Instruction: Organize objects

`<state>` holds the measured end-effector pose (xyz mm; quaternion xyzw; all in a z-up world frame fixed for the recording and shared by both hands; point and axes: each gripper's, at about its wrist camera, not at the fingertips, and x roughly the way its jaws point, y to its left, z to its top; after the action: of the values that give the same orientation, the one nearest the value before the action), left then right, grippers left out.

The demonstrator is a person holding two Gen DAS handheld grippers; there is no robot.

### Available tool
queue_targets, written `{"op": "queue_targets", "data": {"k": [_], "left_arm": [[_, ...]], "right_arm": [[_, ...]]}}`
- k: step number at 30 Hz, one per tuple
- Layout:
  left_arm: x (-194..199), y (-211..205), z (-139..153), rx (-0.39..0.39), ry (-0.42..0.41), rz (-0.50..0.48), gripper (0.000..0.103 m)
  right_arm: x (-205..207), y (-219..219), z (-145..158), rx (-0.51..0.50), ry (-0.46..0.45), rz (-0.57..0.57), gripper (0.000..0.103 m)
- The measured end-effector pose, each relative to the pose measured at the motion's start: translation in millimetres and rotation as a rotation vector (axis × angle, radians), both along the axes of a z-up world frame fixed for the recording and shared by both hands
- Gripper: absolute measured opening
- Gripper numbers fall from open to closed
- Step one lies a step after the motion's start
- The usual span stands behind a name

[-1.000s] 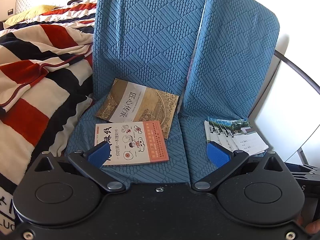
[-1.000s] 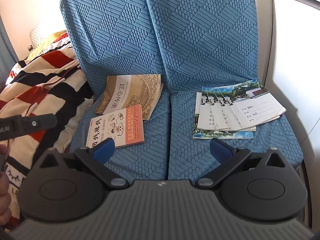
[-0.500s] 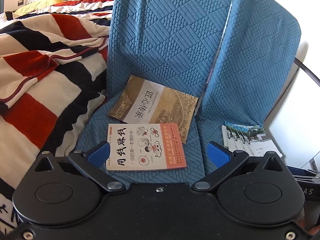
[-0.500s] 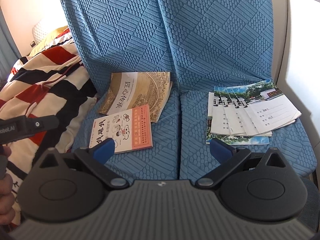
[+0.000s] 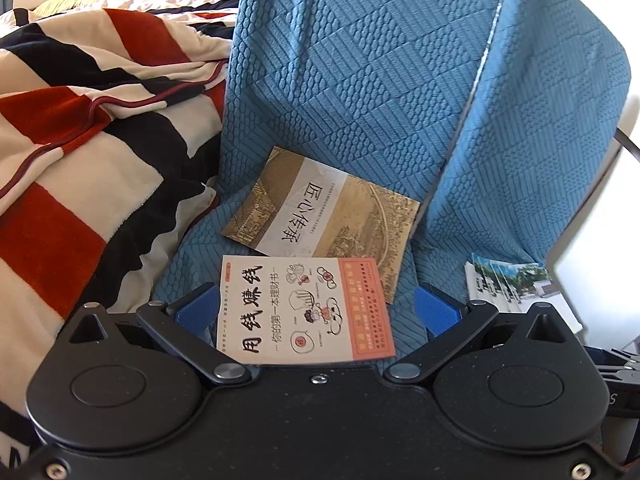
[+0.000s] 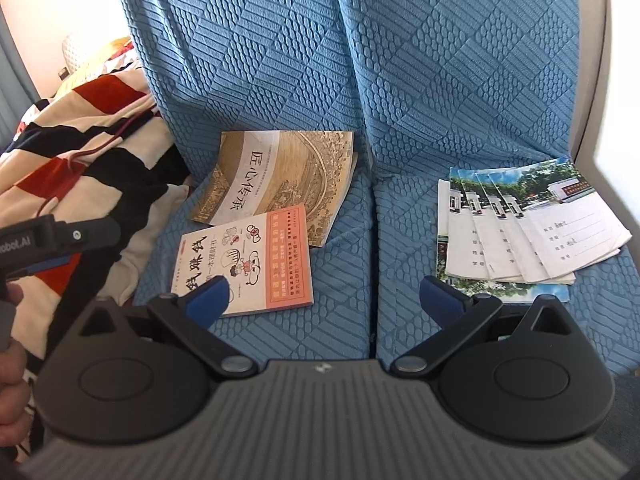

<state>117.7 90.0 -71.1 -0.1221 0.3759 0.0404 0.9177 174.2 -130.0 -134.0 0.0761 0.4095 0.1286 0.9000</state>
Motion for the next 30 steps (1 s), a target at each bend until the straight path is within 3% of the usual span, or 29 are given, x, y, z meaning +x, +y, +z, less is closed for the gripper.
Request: {"op": "queue_targets", "data": {"k": [12,23,30], "left_arm": [[34,14,-32,0.033,-0.045,0.001,0.103],[78,39,-68,0.001,-0.087,0.013,0.103],[109,48,-88,-0.054,-0.048,-0.011,0.102]], "right_arm": [[34,22,-35,-0.036,-0.048,-0.002,0.103],[63,34,-57,-0.024,-0.083,-0.004,0.103],[91,35,-62,0.008,-0.111,-0.022,0.103]]}}
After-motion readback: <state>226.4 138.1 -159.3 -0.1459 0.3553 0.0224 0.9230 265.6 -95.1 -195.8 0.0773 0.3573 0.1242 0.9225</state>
